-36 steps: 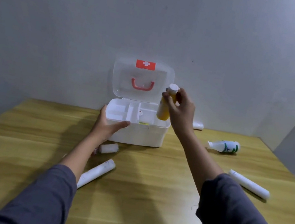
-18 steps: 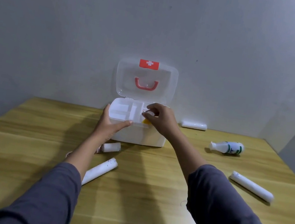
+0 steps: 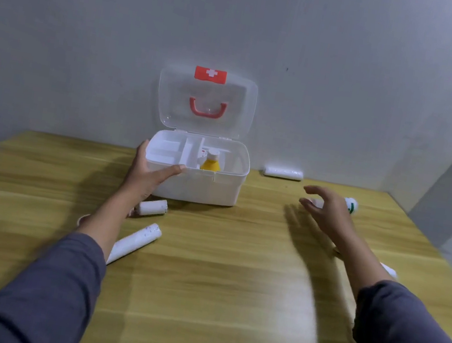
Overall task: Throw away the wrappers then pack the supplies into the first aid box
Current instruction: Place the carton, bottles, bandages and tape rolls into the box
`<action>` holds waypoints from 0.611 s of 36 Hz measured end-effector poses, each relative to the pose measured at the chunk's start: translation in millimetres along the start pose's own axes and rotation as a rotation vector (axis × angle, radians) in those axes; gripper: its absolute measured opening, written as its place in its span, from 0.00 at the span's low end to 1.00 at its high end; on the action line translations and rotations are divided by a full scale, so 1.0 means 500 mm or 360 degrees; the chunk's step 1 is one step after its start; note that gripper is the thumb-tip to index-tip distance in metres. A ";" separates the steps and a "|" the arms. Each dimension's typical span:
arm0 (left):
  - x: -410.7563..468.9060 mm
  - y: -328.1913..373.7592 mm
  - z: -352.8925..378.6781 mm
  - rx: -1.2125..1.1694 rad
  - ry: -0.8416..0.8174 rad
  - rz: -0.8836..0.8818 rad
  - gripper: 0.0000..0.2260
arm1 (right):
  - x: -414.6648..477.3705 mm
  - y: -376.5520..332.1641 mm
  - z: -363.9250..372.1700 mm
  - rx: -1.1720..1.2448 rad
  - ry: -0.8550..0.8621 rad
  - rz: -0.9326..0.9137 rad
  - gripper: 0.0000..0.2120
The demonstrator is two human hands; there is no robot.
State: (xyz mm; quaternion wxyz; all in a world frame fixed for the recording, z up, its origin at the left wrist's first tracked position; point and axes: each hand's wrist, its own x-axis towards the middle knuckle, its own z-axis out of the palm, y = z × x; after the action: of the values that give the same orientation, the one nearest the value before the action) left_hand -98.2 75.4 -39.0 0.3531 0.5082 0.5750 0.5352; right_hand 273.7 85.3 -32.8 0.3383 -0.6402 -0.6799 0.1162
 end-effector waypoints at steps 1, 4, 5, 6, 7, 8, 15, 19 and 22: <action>-0.001 0.000 0.001 -0.0007 0.0003 0.0001 0.53 | -0.001 0.011 0.000 -0.0058 -0.0008 0.0022 0.16; -0.004 -0.001 0.005 -0.0023 0.0020 0.0024 0.52 | 0.004 0.024 0.002 -0.0297 -0.0068 0.0063 0.20; -0.005 -0.001 0.006 -0.0025 0.0022 0.0027 0.52 | 0.008 0.025 0.002 -0.0363 -0.0104 0.0092 0.20; -0.005 -0.001 0.005 -0.0026 0.0020 0.0026 0.52 | 0.011 0.026 0.002 -0.0412 -0.0133 0.0115 0.21; -0.003 -0.002 0.005 -0.0030 0.0019 0.0026 0.52 | 0.015 0.028 0.003 -0.0445 -0.0146 0.0121 0.20; -0.004 -0.001 0.004 -0.0029 0.0015 0.0026 0.52 | 0.018 0.030 0.005 -0.0469 -0.0142 0.0109 0.19; -0.007 0.001 0.007 -0.0035 0.0016 0.0045 0.50 | 0.012 0.012 0.015 -0.0605 -0.0026 -0.0014 0.15; -0.007 0.004 0.005 -0.0034 0.0009 0.0020 0.53 | 0.014 -0.030 0.039 -0.0486 0.0059 -0.0103 0.15; -0.009 0.005 0.003 -0.0040 -0.0006 0.0026 0.54 | 0.024 -0.084 0.045 -0.0279 0.0178 -0.0123 0.16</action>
State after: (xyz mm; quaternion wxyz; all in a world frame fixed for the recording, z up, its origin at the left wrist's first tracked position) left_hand -95.2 71.1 -37.5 0.3563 0.5093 0.5633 0.5444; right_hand 227.3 96.5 -21.1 0.3225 -0.6461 -0.6918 0.0073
